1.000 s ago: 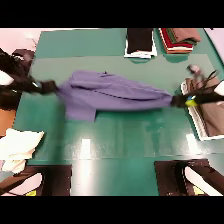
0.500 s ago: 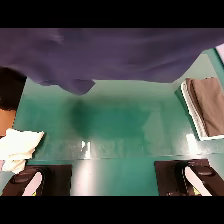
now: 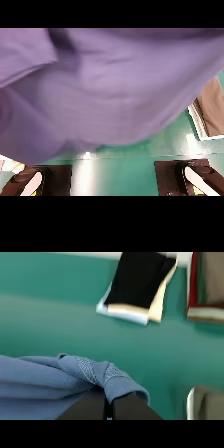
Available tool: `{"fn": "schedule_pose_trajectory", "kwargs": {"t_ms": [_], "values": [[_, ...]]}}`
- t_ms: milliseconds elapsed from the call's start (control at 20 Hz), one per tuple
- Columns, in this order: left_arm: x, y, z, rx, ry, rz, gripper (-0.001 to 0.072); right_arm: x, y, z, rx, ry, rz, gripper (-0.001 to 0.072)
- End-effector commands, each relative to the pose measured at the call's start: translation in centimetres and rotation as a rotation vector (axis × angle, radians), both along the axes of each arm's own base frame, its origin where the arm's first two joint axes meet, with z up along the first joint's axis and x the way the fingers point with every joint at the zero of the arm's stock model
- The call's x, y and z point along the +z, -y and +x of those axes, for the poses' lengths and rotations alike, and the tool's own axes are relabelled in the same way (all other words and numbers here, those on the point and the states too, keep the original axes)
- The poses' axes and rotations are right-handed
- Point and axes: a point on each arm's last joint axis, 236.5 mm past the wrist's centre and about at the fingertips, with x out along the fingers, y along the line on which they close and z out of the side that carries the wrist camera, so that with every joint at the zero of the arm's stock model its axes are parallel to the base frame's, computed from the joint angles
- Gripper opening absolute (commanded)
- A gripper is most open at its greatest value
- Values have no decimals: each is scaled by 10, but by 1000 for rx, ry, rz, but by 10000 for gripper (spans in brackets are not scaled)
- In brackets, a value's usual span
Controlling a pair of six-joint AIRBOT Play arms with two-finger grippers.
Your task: Fold the shirts.
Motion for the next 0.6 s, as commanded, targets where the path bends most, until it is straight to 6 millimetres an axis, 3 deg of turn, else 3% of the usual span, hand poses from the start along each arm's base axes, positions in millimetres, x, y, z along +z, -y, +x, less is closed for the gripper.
{"fn": "schedule_pose_trajectory", "kwargs": {"t_ms": [0,150,250,300,400,450,550], "values": [[-131,-8,81,-24,-391,-30,23,-113,4,34,6,-386,36,19],[-275,-7,127,-58,-746,-52,23,-223,6,54,-4,-674,76,19],[-362,6,142,-105,-928,-39,23,-286,7,65,-17,-808,102,20],[-396,14,149,-131,-985,-19,23,-312,8,70,-25,-856,112,19],[-445,21,172,-141,-1037,-6,23,-347,8,88,-40,-890,134,19],[-458,20,186,-126,-1036,-19,23,-355,6,101,-43,-881,151,19],[-462,17,210,-105,-1004,-30,23,-356,1,130,-38,-836,189,19]]}}
